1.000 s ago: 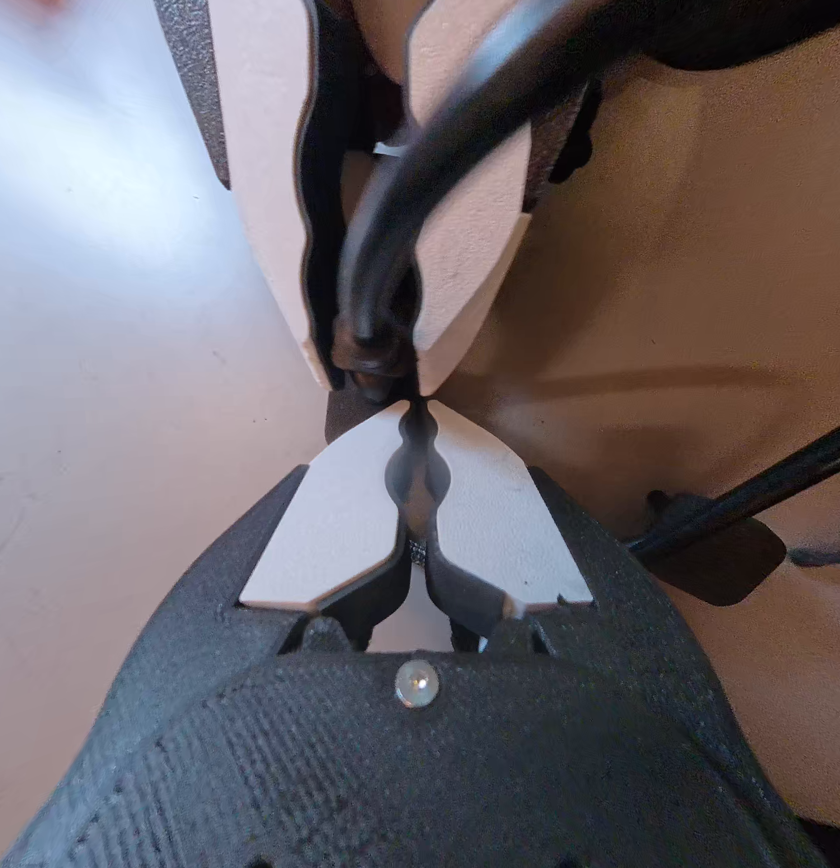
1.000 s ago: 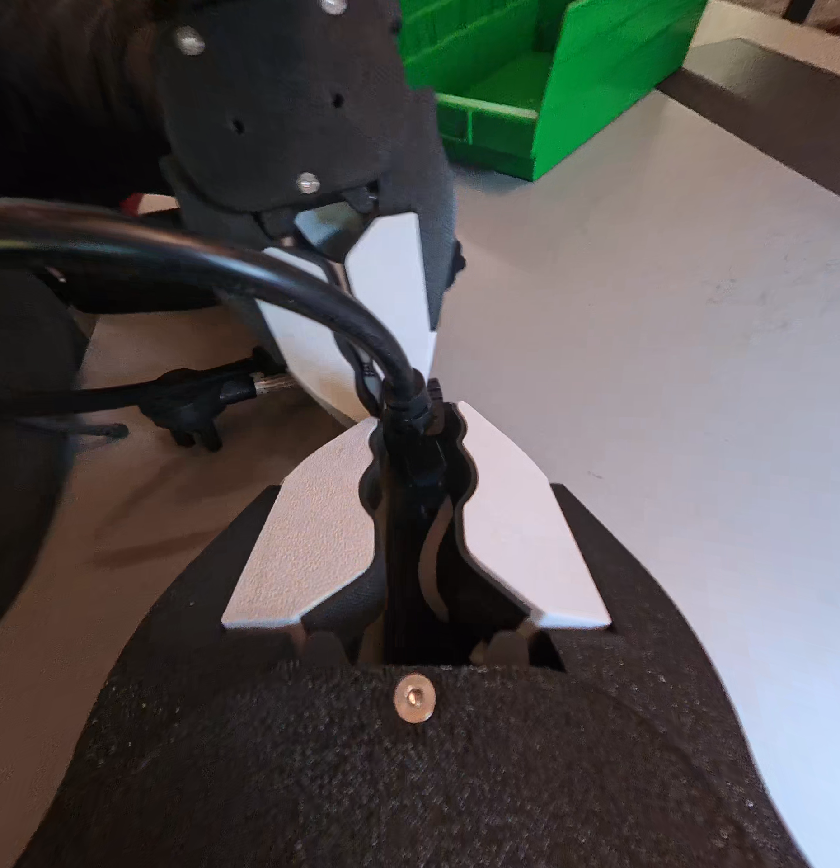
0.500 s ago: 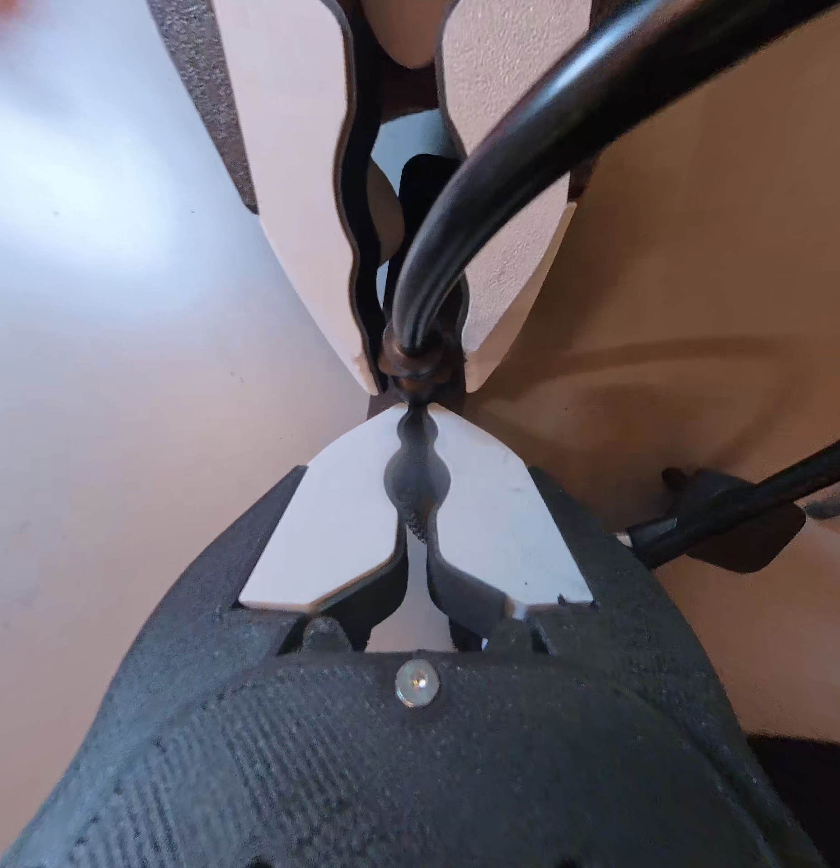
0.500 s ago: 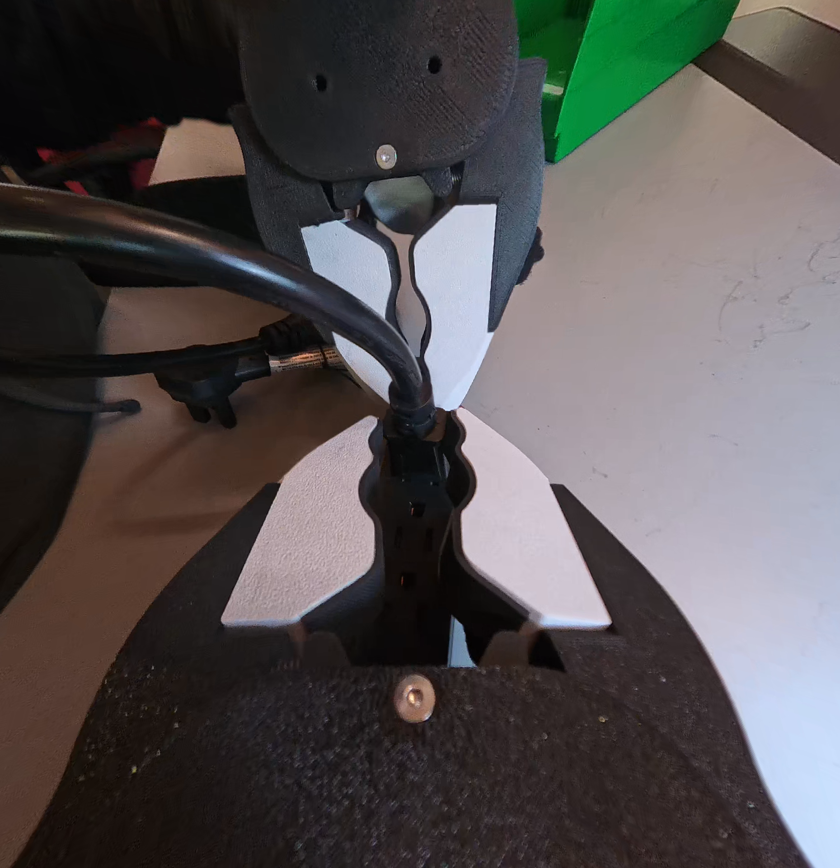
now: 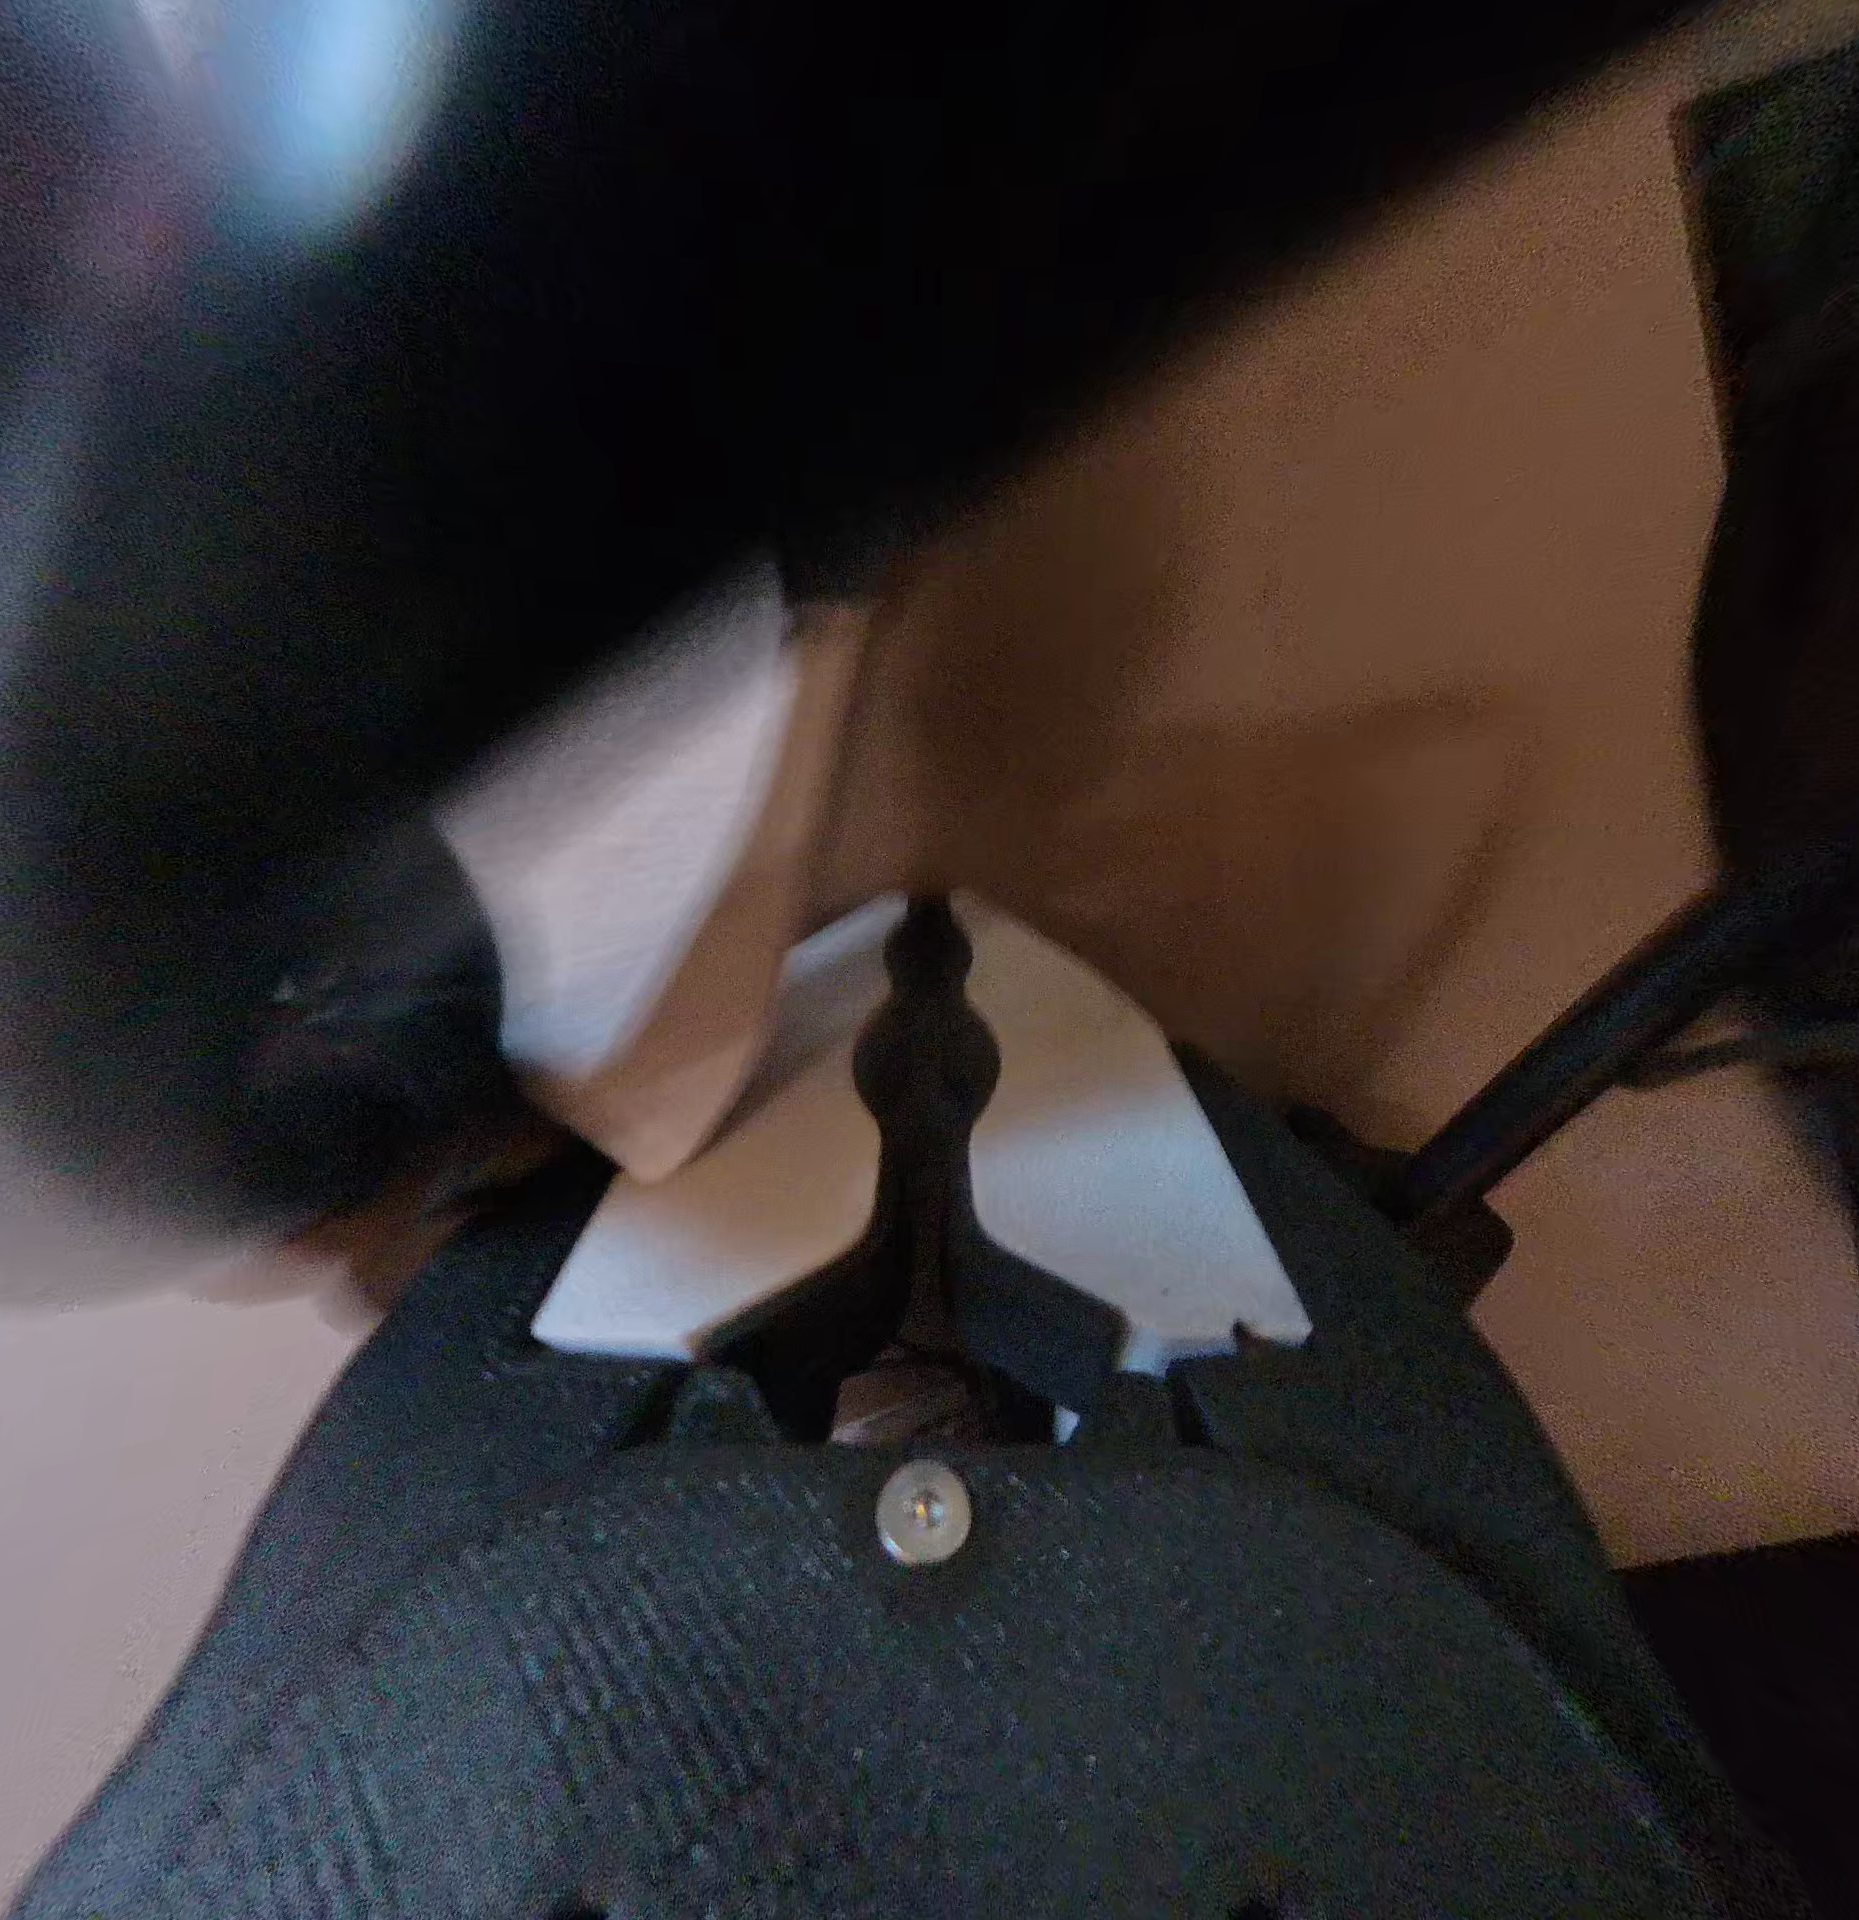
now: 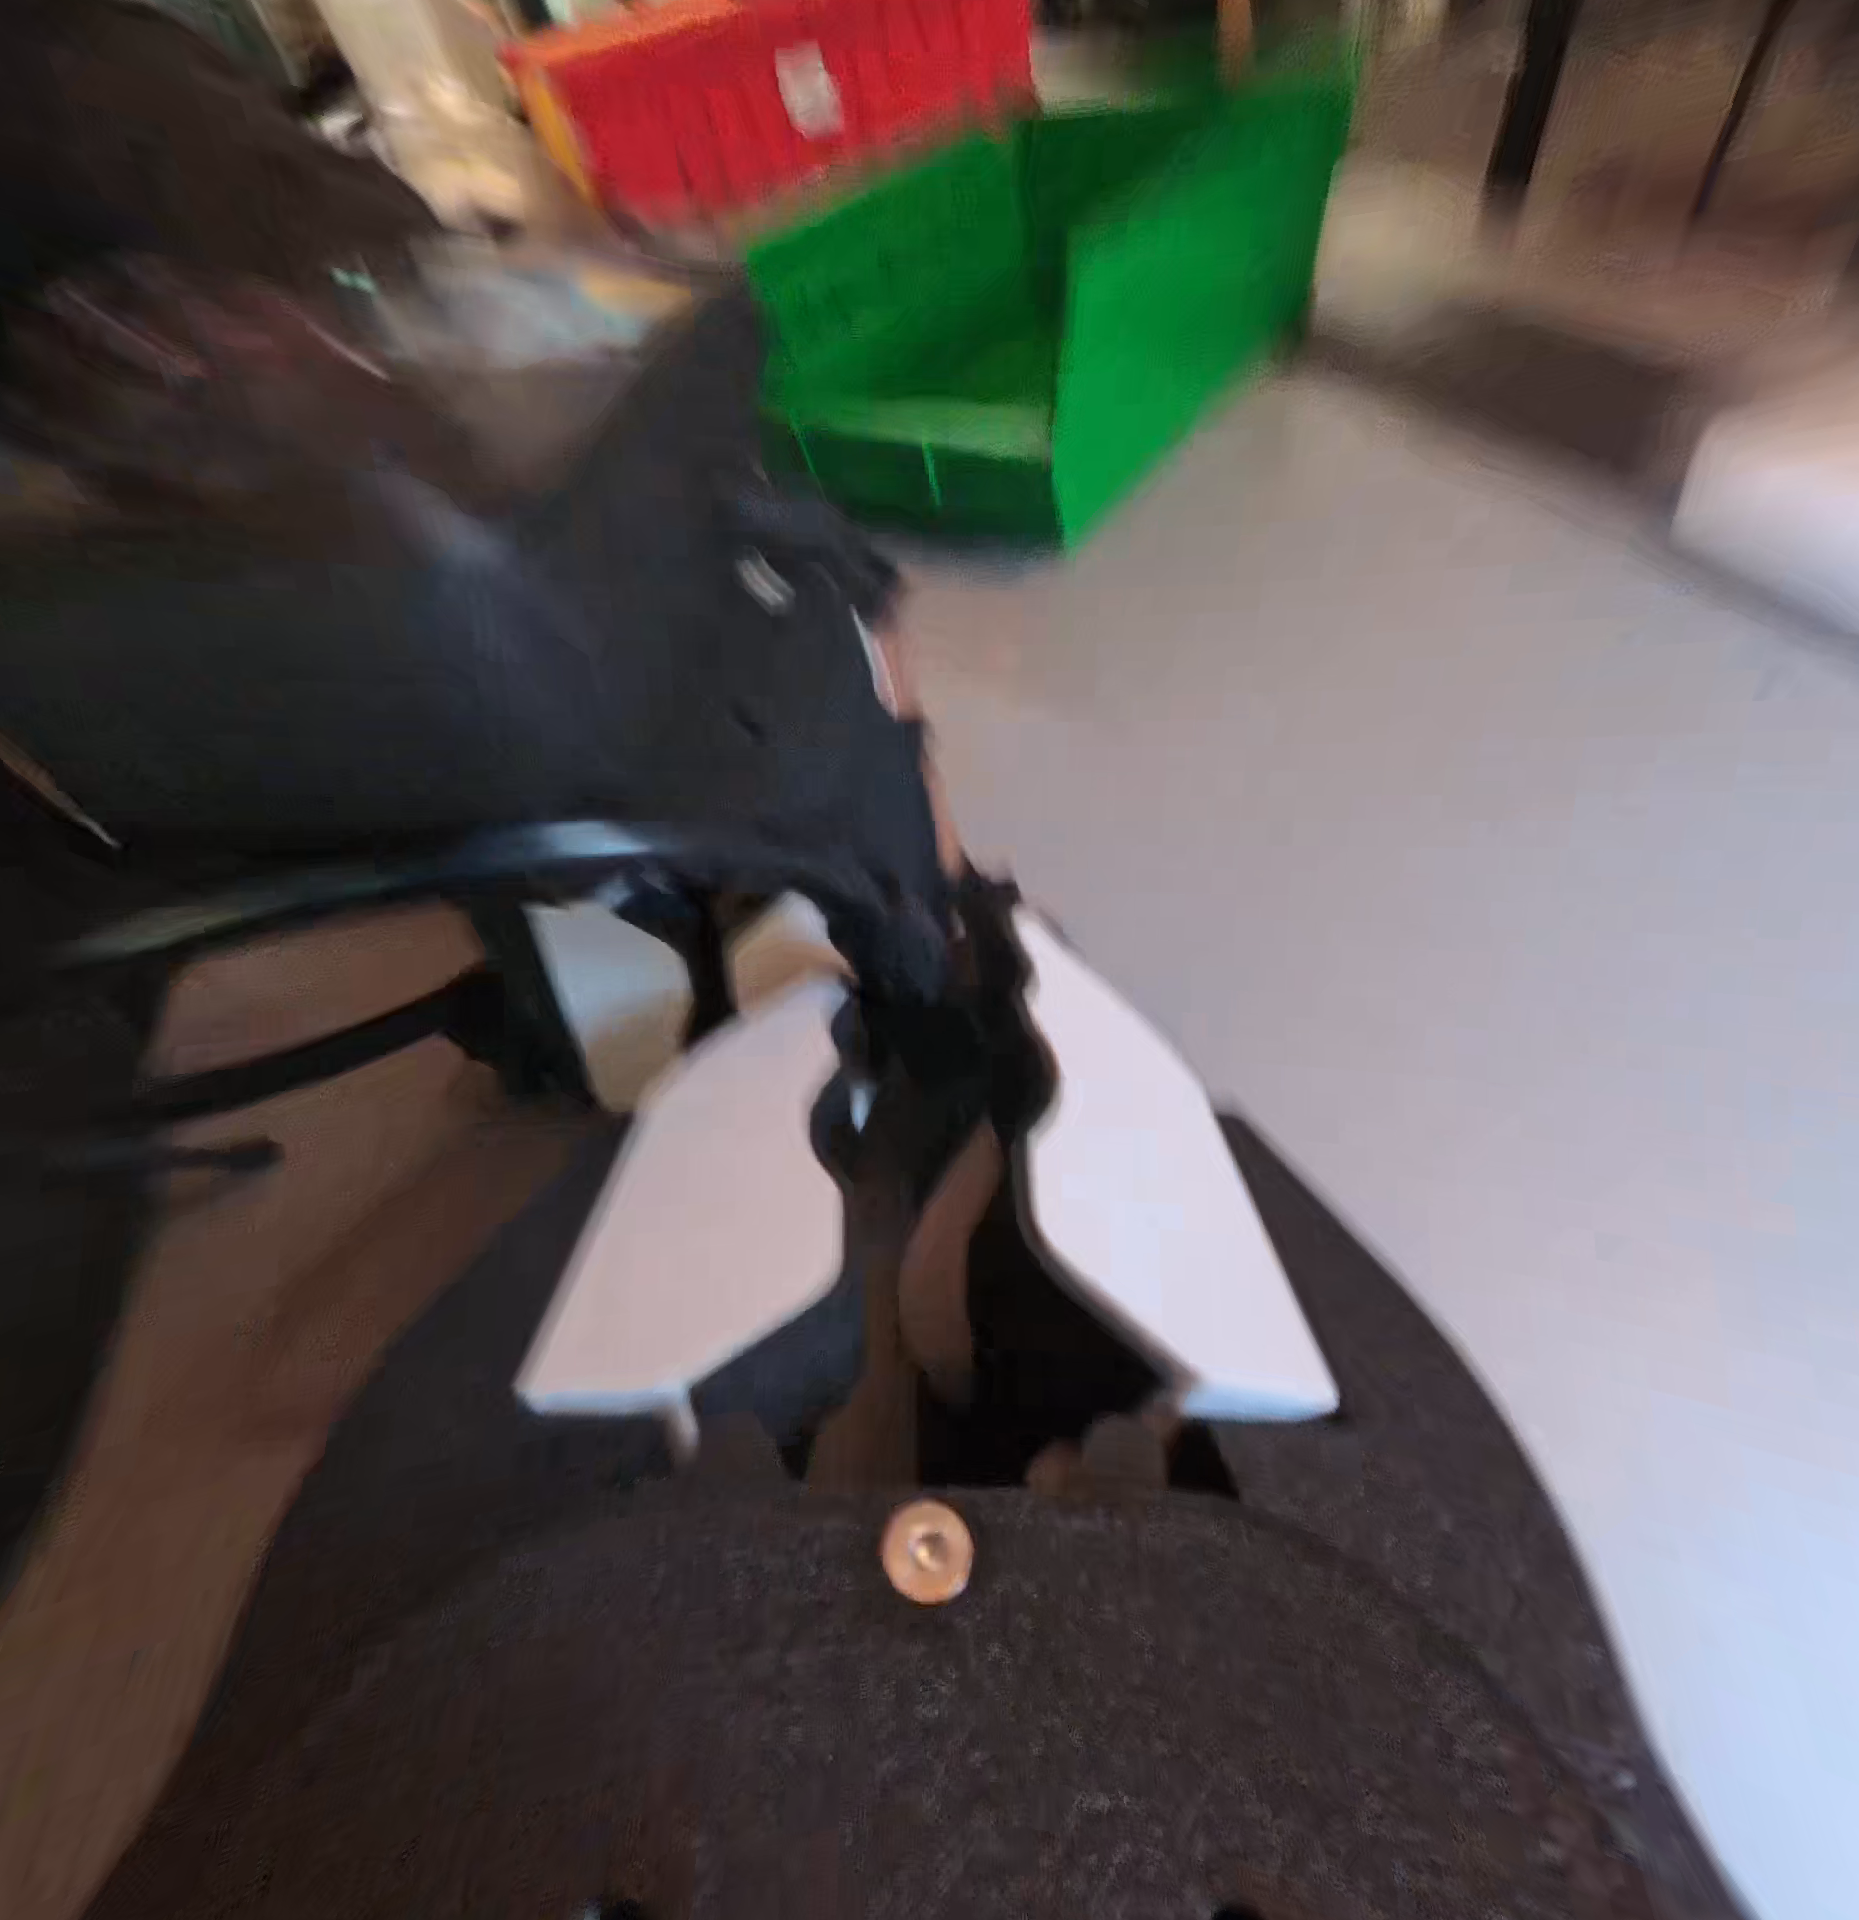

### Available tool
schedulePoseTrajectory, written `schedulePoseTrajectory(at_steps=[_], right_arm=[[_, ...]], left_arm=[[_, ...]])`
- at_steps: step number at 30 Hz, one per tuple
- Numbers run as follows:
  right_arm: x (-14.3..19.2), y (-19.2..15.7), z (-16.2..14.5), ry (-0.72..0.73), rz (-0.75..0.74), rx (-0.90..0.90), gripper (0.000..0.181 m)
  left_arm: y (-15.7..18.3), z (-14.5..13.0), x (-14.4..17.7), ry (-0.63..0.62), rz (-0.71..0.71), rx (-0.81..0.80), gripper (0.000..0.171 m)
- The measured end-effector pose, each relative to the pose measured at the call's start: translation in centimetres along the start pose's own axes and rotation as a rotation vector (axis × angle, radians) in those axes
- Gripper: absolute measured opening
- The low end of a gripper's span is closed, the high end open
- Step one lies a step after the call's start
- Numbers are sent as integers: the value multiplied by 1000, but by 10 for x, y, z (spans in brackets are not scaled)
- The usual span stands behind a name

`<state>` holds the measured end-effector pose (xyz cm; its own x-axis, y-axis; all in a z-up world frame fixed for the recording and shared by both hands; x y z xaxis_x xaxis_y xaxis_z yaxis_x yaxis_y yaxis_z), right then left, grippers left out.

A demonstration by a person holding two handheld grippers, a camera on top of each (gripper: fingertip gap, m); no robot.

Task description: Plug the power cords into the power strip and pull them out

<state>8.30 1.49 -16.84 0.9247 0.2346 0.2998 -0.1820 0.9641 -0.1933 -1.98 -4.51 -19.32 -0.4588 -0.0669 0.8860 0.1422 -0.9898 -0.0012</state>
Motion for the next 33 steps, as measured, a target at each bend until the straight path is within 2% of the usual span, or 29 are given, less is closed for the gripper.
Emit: schedulePoseTrajectory(at_steps=[1,2,3,4,9,11,15,22,26,28,30,33], right_arm=[[8,-5,5,-16,-31,113,15],[16,-3,1,13,-59,88,20],[22,3,-4,55,-25,10,17],[23,7,-9,26,-5,-38,27],[19,12,-8,-40,129,-35,27],[20,11,-11,-53,179,-51,27],[16,4,-14,-94,224,-20,28],[2,-4,-19,-142,267,35,28],[-2,-6,-18,-163,237,5,29],[-3,-9,-18,-226,176,-6,39],[-3,-14,-21,-288,115,8,40],[3,-19,-25,-229,32,-18,32]], left_arm=[[-5,0,4,-30,126,-60,0],[-12,-1,13,-30,188,-51,0],[-13,-1,22,24,162,-13,1],[-12,1,25,30,125,-2,0],[-31,7,43,98,104,56,0],[-35,5,47,111,88,64,5],[-32,-1,35,80,78,57,16],[-18,-10,25,108,96,54,9],[-13,-11,24,116,123,29,0],[-11,-11,23,117,151,33,0],[-11,-12,23,122,152,42,1],[-11,-14,23,149,152,47,1]])
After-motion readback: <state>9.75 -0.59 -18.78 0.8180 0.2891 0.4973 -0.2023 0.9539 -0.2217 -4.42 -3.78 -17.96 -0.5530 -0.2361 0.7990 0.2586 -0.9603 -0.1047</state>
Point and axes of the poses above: each gripper's, where its closed fingertips meet, x back along the fingers, z out of its top, y = z × x across the jaws, the point moved 10 cm from there along x, back along the fingers, and after that the axes turned 7 degrees about z, right-handed, at the moved point
